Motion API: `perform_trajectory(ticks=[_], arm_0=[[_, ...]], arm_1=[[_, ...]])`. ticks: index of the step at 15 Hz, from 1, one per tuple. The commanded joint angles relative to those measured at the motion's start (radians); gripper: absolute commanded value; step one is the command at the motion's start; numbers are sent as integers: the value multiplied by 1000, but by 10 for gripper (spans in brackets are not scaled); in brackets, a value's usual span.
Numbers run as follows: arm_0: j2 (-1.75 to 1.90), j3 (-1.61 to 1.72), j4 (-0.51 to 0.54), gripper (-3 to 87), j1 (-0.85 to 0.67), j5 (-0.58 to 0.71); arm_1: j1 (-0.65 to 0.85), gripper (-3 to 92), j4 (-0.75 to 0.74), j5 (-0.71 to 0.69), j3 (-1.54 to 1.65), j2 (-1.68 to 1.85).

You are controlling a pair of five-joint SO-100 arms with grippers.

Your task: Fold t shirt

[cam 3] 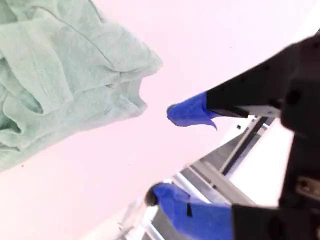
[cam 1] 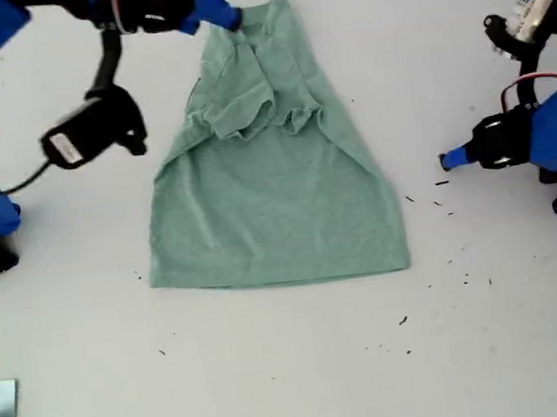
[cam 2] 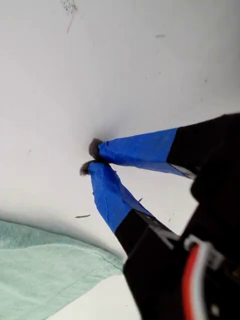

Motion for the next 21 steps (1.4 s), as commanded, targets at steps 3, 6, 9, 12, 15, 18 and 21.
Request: perform_trajectory(ticks=[3,6,9,12,15,18,21], arm_0=[[1186,1296,-308,-2,129,-229],[1925,1865,-262,-2,362,-517],[1901,2010,-268,-2,391,-569],[1910,2017,-265,-2,383,-565],[1910,2017,-265,-2,377,-555],[1910,2017,-265,-2,390,-555],[1913,2017,-265,-2,391,-546]], arm_1=[[5,22,-6,11,38,11],[6,22,-6,14,38,9],[-28,23,-11,44,35,14],[-114,23,28,94,-387,-321],[-233,23,161,92,-1100,-1045],[-319,66,232,160,-1336,-1247],[-365,358,238,181,-1351,-1256]])
